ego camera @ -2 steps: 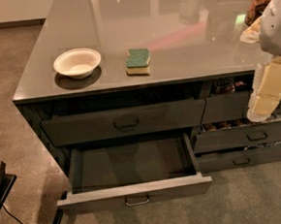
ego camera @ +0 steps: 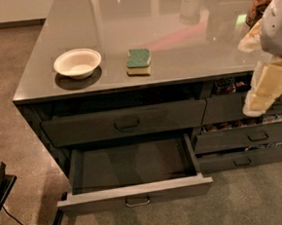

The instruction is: Close middle drawer

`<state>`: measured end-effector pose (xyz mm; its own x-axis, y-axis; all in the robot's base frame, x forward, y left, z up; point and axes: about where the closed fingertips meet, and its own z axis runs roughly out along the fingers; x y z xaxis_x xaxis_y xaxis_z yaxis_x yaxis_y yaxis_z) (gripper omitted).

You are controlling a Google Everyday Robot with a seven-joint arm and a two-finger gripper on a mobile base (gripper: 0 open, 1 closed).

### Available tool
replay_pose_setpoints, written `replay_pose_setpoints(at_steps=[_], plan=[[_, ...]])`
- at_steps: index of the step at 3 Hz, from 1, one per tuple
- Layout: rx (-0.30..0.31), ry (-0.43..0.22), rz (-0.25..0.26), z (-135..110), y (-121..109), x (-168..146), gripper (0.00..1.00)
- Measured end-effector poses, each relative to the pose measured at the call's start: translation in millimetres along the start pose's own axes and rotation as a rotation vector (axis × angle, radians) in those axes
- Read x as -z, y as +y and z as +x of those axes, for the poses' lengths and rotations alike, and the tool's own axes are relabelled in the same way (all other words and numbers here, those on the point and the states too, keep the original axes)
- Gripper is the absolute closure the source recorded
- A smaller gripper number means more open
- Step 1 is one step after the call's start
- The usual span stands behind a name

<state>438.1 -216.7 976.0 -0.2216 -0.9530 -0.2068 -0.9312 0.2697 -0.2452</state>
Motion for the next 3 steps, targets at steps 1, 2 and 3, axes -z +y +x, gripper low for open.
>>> replay_pose_setpoints(at_steps=[1,2,3], plan=[[-0.029,-0.042,-0.009,2,8,-26,0.42],[-0.061,-0.099,-0.03,2,27,-82,0.65],[-0.078,-0.156,-0.095,-3,52,-162,0.88]])
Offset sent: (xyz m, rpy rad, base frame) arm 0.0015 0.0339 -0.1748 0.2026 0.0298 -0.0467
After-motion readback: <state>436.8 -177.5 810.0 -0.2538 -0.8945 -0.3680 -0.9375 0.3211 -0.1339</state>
